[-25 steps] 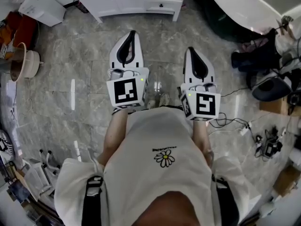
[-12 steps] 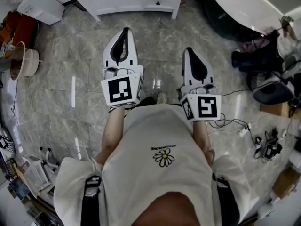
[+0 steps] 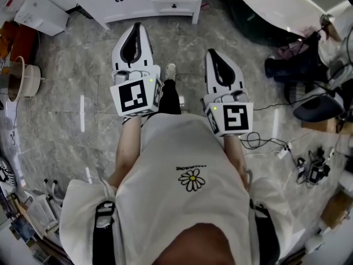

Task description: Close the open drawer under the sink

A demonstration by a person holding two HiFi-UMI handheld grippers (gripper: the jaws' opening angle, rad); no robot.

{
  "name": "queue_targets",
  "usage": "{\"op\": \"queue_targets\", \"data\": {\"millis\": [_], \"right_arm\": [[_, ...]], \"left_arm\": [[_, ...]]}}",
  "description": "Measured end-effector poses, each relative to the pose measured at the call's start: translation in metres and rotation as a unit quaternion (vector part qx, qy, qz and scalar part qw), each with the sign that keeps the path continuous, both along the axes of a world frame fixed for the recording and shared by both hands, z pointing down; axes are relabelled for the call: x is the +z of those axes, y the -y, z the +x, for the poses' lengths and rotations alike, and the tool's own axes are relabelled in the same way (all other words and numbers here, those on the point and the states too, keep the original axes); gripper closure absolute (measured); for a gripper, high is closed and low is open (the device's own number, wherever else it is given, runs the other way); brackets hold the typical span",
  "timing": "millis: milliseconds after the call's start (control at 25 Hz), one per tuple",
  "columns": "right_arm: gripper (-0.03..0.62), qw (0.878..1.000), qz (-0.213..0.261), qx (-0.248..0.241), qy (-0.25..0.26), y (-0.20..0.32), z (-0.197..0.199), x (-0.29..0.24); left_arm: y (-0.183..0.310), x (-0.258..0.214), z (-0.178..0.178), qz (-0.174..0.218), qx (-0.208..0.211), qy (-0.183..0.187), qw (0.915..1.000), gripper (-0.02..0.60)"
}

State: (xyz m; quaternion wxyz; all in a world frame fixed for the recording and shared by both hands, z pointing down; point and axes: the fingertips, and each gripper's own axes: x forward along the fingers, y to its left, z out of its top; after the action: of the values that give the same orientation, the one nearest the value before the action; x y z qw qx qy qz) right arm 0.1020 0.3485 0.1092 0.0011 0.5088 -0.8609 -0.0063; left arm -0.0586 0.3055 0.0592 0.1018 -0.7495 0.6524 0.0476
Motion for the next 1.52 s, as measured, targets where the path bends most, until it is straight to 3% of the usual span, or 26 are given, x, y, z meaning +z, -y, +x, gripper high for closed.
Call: {"op": "queue_targets", "data": {"millis": [120, 240, 400, 720, 880, 1120, 1360, 1520], "right_arm": [[0.565, 1.000, 0.012, -0.004, -0.012, 0.006, 0.003, 0.000], [0.565, 1.000, 0.017, -0.007, 0.009, 0.016, 0.007, -0.007], [0.565, 1.000, 0.023, -0.004, 0.008, 0.034, 0.001, -0.012], [0.565, 1.000, -0.006, -0.009, 0.028, 0.083, -0.010, 0.006], [0.565, 0.999, -0.029, -0.015, 0.010, 0.115, -0.030, 0.021], [0.565, 0.998, -0.058, -0.015, -0.019, 0.182, -0.053, 0.032], [0.565, 0.997, -0.074, 0.016, -0.024, 0.267, -0.064, 0.026], [0.565, 0.995, -0.084, 0.048, -0.012, 0.322, -0.061, 0.028]], "left_arm": [[0.007, -0.004, 0.011, 0.011, 0.002, 0.005, 0.9999, 0.561], [0.015, -0.008, 0.018, 0.023, 0.004, 0.012, 0.9997, 0.561], [0.037, -0.005, 0.009, 0.015, 0.005, 0.019, 0.9997, 0.561], [0.086, 0.004, 0.004, 0.010, 0.014, 0.024, 0.9996, 0.561], [0.117, 0.009, -0.010, 0.016, 0.016, -0.002, 0.9997, 0.561], [0.192, 0.009, -0.022, 0.021, 0.032, -0.013, 0.9992, 0.561], [0.279, 0.009, -0.035, 0.006, 0.046, -0.037, 0.9982, 0.561], [0.323, 0.013, -0.045, -0.004, 0.057, -0.005, 0.9983, 0.561]]}}
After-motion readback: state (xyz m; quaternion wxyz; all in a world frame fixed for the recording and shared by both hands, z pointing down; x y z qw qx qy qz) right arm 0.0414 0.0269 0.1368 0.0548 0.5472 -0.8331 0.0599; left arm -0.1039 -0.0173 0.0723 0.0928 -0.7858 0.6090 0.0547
